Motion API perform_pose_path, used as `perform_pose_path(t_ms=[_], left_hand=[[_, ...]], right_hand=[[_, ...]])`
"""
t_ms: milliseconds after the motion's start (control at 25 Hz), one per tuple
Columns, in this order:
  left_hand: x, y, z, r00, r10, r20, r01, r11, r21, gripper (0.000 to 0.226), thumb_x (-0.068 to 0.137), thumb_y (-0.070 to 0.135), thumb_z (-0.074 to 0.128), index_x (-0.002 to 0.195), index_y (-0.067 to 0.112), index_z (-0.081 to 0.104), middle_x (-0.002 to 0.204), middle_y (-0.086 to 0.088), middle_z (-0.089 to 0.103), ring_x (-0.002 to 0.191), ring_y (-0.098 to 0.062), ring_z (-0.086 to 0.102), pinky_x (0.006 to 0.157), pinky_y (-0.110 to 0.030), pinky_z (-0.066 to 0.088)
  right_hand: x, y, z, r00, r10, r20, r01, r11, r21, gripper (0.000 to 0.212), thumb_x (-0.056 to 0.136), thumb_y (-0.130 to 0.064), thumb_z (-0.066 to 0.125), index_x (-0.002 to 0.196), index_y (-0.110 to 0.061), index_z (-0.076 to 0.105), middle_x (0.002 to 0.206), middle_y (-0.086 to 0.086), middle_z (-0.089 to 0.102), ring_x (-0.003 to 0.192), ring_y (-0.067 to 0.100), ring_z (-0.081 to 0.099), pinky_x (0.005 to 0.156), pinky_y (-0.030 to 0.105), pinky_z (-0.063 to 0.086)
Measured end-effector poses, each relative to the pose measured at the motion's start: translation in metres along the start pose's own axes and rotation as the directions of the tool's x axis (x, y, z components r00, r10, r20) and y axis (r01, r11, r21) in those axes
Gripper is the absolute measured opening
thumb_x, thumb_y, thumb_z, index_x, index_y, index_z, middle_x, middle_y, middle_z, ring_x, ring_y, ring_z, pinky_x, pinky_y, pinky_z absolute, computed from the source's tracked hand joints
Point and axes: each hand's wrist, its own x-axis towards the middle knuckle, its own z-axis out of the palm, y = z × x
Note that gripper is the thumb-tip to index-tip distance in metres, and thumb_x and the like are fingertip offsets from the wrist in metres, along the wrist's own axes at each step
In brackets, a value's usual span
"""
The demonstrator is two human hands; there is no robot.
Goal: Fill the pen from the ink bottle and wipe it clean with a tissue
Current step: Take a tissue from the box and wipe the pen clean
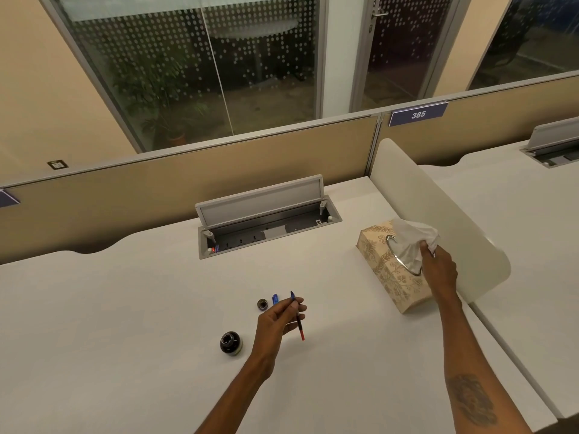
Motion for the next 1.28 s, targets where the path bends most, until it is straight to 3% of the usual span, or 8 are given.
perform_pose_path(t_ms=[160,320,440,600,760,880,1160,1280], left_hand=[[0.001,-0.002,0.001,1.000,0.000,0.014,0.000,1.000,0.008,0.018,0.095,0.031,0.063,0.107,0.027,0.077,0.107,-0.003,0.077,0.100,-0.020,0.073,0.087,-0.031,0.058],[0.002,-0.001,0.003,1.000,-0.007,0.017,0.007,1.000,0.016,0.018,0.096,0.028,0.063,0.106,0.027,0.077,0.106,-0.003,0.077,0.100,-0.022,0.074,0.089,-0.034,0.058],[0.001,0.000,0.004,1.000,-0.008,0.021,0.007,1.000,0.026,0.018,0.096,0.027,0.063,0.106,0.026,0.077,0.106,-0.003,0.077,0.100,-0.022,0.074,0.091,-0.036,0.058],[0.003,0.000,0.007,0.999,-0.006,0.036,0.005,0.999,0.046,0.019,0.096,0.027,0.062,0.109,0.022,0.076,0.106,-0.002,0.078,0.101,-0.021,0.073,0.094,-0.039,0.056],[0.011,0.004,0.027,0.997,-0.018,0.082,0.010,0.996,0.094,0.021,0.098,0.029,0.059,0.111,0.021,0.073,0.107,0.002,0.078,0.102,-0.018,0.073,0.093,-0.035,0.056],[0.022,0.014,0.060,0.989,-0.018,0.144,0.001,0.993,0.122,0.022,0.099,0.033,0.056,0.110,0.023,0.073,0.108,0.007,0.077,0.101,-0.012,0.072,0.086,-0.028,0.055],[0.061,0.032,0.170,0.948,-0.104,0.302,0.072,0.991,0.117,0.026,0.103,0.029,0.050,0.115,0.013,0.067,0.119,0.001,0.071,0.102,-0.013,0.068,0.087,-0.032,0.056],[0.074,0.031,0.203,0.939,-0.123,0.320,0.046,0.970,0.238,0.031,0.103,0.030,0.046,0.121,0.011,0.063,0.121,-0.002,0.067,0.106,-0.014,0.063,0.088,-0.033,0.053]], right_hand=[[0.010,0.000,-0.005,0.999,0.030,0.042,-0.032,0.999,0.044,0.045,0.099,-0.047,0.045,0.111,-0.009,0.064,0.106,0.017,0.065,0.104,0.038,0.060,0.090,0.047,0.045],[0.013,0.001,-0.010,0.996,0.041,0.077,-0.054,0.983,0.175,0.034,0.097,-0.045,0.050,0.095,-0.013,0.063,0.089,0.016,0.063,0.067,0.027,0.057,0.056,0.029,0.041],[0.013,0.003,-0.007,0.997,0.076,0.030,-0.080,0.978,0.193,0.037,0.097,-0.044,0.051,0.099,-0.010,0.064,0.101,0.021,0.067,0.086,0.035,0.065,0.066,0.038,0.047],[0.012,-0.001,-0.005,0.998,0.053,-0.029,-0.051,0.996,0.069,0.045,0.098,-0.044,0.047,0.101,-0.003,0.065,0.106,0.024,0.068,0.102,0.044,0.062,0.088,0.048,0.049],[0.012,-0.007,-0.007,0.998,0.048,-0.033,-0.048,0.999,0.004,0.045,0.091,-0.047,0.060,0.098,-0.003,0.068,0.102,0.023,0.070,0.100,0.041,0.063,0.080,0.041,0.047],[0.013,-0.013,-0.010,0.997,0.078,0.003,-0.078,0.994,-0.077,0.053,0.081,-0.049,0.072,0.107,-0.003,0.068,0.106,0.022,0.070,0.100,0.040,0.065,0.077,0.038,0.048],[0.022,-0.013,-0.014,0.997,0.058,0.043,-0.050,0.984,-0.174,0.052,0.092,-0.053,0.055,0.111,-0.005,0.067,0.114,0.025,0.067,0.108,0.043,0.060,0.086,0.042,0.048],[0.024,-0.011,-0.014,0.998,0.033,0.051,-0.024,0.986,-0.167,0.051,0.093,-0.052,0.054,0.108,-0.005,0.068,0.110,0.023,0.068,0.105,0.042,0.061,0.082,0.041,0.047]])
